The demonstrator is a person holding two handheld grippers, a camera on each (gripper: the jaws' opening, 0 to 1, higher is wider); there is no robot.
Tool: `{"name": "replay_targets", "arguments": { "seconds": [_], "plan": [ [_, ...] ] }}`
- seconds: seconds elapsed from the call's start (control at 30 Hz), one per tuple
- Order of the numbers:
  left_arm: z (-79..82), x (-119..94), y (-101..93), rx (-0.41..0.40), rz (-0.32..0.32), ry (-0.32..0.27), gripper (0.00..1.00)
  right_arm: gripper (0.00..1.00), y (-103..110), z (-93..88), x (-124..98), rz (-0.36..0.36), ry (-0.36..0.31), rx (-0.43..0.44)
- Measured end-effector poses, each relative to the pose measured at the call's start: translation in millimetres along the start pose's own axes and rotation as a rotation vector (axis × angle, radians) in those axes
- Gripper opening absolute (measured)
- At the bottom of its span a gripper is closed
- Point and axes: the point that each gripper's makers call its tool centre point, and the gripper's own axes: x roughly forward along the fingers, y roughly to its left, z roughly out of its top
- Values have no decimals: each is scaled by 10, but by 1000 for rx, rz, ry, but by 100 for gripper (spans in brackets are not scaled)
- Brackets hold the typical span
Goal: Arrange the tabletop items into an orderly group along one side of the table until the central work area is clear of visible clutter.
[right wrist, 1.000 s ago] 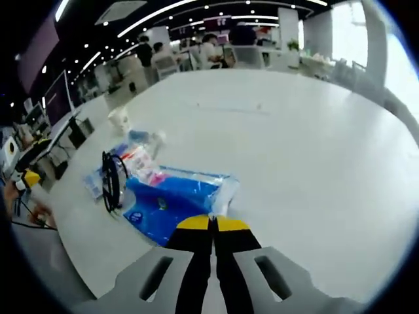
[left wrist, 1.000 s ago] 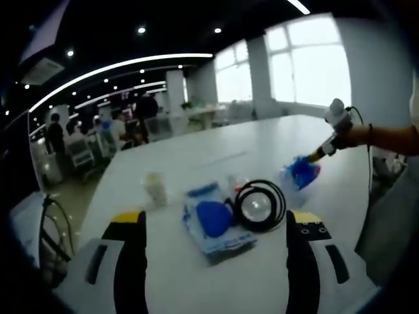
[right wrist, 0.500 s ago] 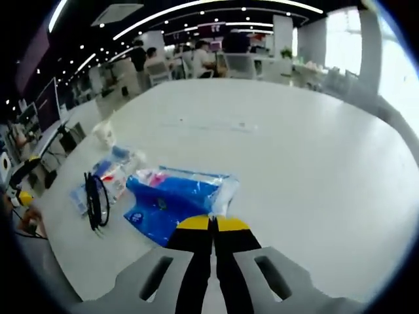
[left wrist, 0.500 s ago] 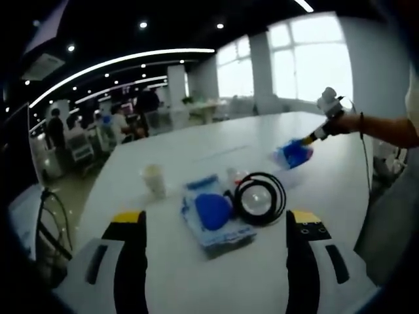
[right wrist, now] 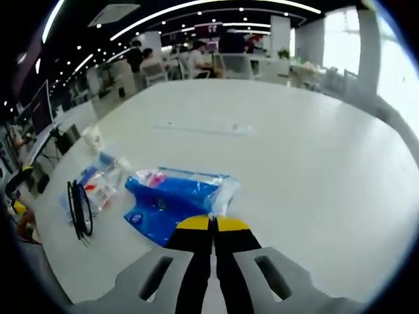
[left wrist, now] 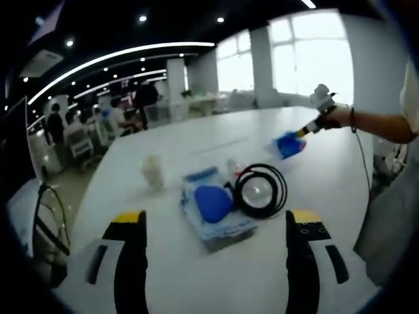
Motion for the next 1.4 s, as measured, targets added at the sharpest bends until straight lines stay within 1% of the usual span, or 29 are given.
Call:
{"name": "replay_targets", "arguments": {
  "seconds": [0.13,0.33,0.6,0.87,1.2,1.27,1.4],
  "plan": [
    [-18,12,-6,-2,-5,6,85,1,-38,19,76,3,-3,17],
    [-57,36,-27,0,-14,19,85,1,-19,47,128,1,-8,13],
    [-123,53,-27,2,-15,44,85,1,-93,162,213,-11,-19,22],
    [-158,53,-10,-3,-13,54,85,1,-157,222,319,-24,-7,29],
    [-191,50,21,-8,-4,61,84,1,-261,357,466,-42,2,-6],
    [-199,51,18,-8,-6,63,84,1,-285,367,493,-45,7,-3],
    [-217,53,25,-10,-6,68,84,1,-320,394,541,-50,9,-26]
  ]
}}
